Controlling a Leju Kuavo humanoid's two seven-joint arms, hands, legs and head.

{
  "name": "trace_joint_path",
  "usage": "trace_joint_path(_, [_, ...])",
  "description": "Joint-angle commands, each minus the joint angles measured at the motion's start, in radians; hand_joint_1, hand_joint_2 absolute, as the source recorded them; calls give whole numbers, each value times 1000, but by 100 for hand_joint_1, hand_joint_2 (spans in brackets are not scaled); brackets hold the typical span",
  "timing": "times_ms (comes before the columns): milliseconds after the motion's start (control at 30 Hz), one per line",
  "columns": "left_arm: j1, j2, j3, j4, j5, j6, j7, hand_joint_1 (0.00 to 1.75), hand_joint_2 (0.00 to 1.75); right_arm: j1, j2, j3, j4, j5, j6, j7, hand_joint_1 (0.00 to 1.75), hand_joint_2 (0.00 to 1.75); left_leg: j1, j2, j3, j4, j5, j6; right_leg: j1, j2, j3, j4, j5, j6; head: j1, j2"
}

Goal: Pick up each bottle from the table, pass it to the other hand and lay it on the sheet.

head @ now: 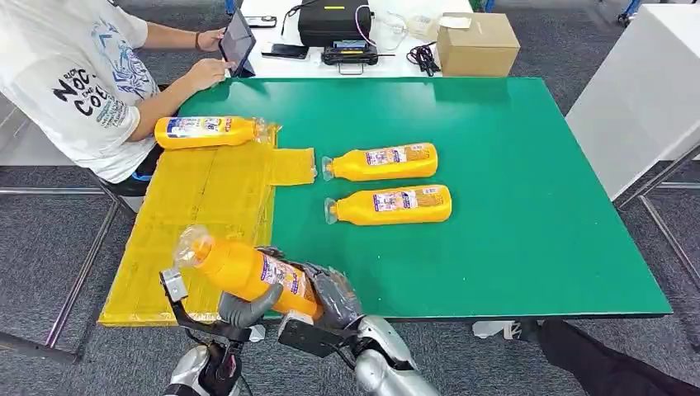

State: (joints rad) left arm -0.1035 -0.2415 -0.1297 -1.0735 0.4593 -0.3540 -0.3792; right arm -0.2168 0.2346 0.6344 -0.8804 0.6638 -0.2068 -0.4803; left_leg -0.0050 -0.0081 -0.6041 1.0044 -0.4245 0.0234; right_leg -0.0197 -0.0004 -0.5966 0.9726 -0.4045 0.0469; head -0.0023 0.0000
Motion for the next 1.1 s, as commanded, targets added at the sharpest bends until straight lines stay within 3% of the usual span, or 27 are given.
trace_joint_path(33, [-73, -22, -7, -14, -10, 16, 0, 175, 175, 35, -18, 59, 76, 21, 14, -1, 154, 175, 3, -4, 4, 1, -2, -2, 3, -5, 6, -1, -3, -2, 0, 0])
trace_joint_path(67, [-69, -22, -7, -21, -14, 20, -6, 175, 175, 42, -14, 47, 60, 17, -5, 0, 47, 175, 2, -4, 2, 0, -1, -1, 2, -4, 3, -1, -2, -2, 0, 0])
trace_joint_path(100, [-69, -22, -7, -21, -14, 20, -6, 175, 175, 42, -14, 47, 60, 17, -5, 0, 47, 175, 2, -4, 3, 0, -1, -2, 2, -5, 5, -1, -2, -2, 0, 0])
trace_joint_path(133, [-65, -23, -6, -32, -20, 25, -12, 175, 175, 49, -9, 34, 43, 11, -21, 6, 0, 175, 3, -4, 4, 1, -2, -2, 3, -5, 7, -1, -3, -3, 0, 0])
trace_joint_path(167, [-60, -22, -2, -56, -53, 60, -37, 175, 175, 61, -5, 12, 11, 5, -53, 15, 0, 175, 2, -3, 1, 0, -1, -1, 2, -4, 3, -1, -2, -2, 0, 0])
trace_joint_path(200, [-58, -19, -3, -72, -83, 84, -55, 175, 175, 64, -6, 6, -5, 5, -63, 21, 0, 0, 2, -4, 3, 1, -1, -2, 2, -5, 5, -1, -2, -2, 0, 0])
trace_joint_path(367, [-80, -6, 22, -190, -404, 420, -183, 175, 175, 128, -42, -82, -296, -108, -29, 26, 0, 0, 1, -3, 0, 2, -2, -1, 2, -4, 1, 2, -2, -2, 0, 0])
trace_joint_path(400, [-85, -3, 28, -193, -403, 420, -182, 175, 175, 131, -47, -84, -318, -109, -17, 37, 0, 0, 1, -3, -2, 2, 0, -1, 2, -3, -1, 1, -1, -1, 0, 0])
trace_joint_path(500, [-120, 6, 70, -188, -570, 615, -250, 175, 175, 146, -66, -104, -411, -218, 98, 20, 0, 0, 2, -3, 0, 2, -1, -1, 2, -3, 2, 1, -2, -2, 1, 0])
trace_joint_path(600, [-129, 12, 77, -180, -597, 638, -257, 175, 175, 149, -68, -105, -423, -230, 109, 14, 0, 0, 2, -2, 2, 2, -2, -2, 2, -2, 4, 1, -2, -3, 0, 0])
trace_joint_path(700, [-178, 42, 83, -136, -844, 869, -307, 175, 175, 146, -74, -115, -499, -301, 134, -54, 0, 0, 1, -1, 1, 1, -1, -1, 1, -1, 2, 0, -1, -2, 0, 0])
trace_joint_path(800, [-208, 49, 100, -113, -860, 887, -306, 175, 175, 145, -77, -121, -548, -322, 144, -54, 0, 0, 1, -2, 1, 1, -1, -1, 1, -2, 2, 1, -1, -2, 0, 0])
trace_joint_path(900, [-280, 81, 118, 26, -1072, 1035, -253, 175, 175, 157, -69, -145, -628, -379, 131, -112, 0, 0, 2, -1, 3, 0, -1, -2, 2, -1, 5, 0, -1, -2, 0, 0])
trace_joint_path(1100, [-406, 90, 321, 292, -1617, 1052, -107, 175, 175, 177, -52, -186, -715, -429, 95, -130, 0, 0, 1, 0, 4, 0, 0, -2, 1, 0, 5, 0, 0, -2, 0, 0])
